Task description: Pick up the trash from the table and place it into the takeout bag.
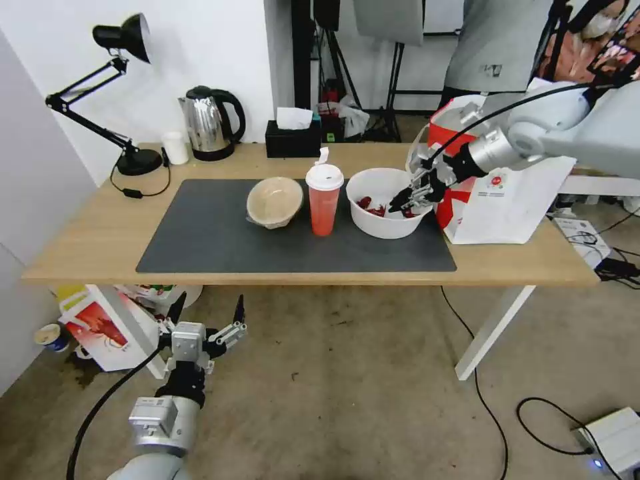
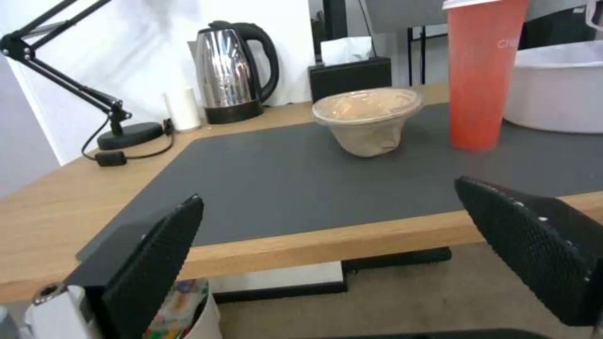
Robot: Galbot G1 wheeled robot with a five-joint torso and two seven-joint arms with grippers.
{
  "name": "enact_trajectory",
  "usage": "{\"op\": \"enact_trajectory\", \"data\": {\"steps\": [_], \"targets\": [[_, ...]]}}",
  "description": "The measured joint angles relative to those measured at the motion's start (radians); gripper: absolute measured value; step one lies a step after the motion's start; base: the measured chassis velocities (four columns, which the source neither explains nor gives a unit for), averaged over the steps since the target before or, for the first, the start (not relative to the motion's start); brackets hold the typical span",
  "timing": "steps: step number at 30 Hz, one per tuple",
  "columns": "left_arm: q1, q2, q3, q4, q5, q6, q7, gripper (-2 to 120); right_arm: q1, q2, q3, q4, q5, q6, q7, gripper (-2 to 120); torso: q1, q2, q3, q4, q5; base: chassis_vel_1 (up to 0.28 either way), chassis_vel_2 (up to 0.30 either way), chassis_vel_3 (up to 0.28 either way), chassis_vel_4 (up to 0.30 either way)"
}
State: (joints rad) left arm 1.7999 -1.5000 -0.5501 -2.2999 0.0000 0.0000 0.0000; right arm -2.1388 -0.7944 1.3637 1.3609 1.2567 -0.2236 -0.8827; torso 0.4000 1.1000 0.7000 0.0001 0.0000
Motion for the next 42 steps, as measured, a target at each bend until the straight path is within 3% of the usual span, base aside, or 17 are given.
{"op": "enact_trajectory", "data": {"steps": [6, 8, 11, 17, 42], "targets": [[0.000, 0.000, 0.000, 0.000, 0.000, 0.000, 0.000, 100, -0.021, -0.017, 0.007, -0.031, -0.016, 0.001, 0.004, 61, 0.000, 0.000, 0.000, -0.0001, 0.0000, 0.000, 0.000, 0.000, 0.000], [0.000, 0.000, 0.000, 0.000, 0.000, 0.000, 0.000, 100, -0.024, -0.018, 0.008, -0.034, -0.018, 0.001, 0.004, 62, 0.000, 0.000, 0.000, -0.0001, 0.0000, 0.000, 0.000, 0.000, 0.000], [0.000, 0.000, 0.000, 0.000, 0.000, 0.000, 0.000, 100, -0.060, -0.037, 0.027, -0.060, -0.030, 0.001, 0.005, 80, 0.000, 0.000, 0.000, -0.0001, 0.0000, 0.000, 0.000, 0.000, 0.000], [0.000, 0.000, 0.000, 0.000, 0.000, 0.000, 0.000, 100, -0.099, -0.062, 0.056, -0.097, -0.042, 0.001, 0.005, 97, 0.000, 0.000, 0.000, 0.0000, 0.0000, 0.000, 0.000, 0.000, 0.000], [0.000, 0.000, 0.000, 0.000, 0.000, 0.000, 0.000, 100, -0.243, -0.114, 0.133, -0.227, -0.102, 0.001, -0.040, 100, 0.000, 0.000, 0.000, -0.0001, 0.0000, 0.000, 0.000, 0.000, 0.000]]}}
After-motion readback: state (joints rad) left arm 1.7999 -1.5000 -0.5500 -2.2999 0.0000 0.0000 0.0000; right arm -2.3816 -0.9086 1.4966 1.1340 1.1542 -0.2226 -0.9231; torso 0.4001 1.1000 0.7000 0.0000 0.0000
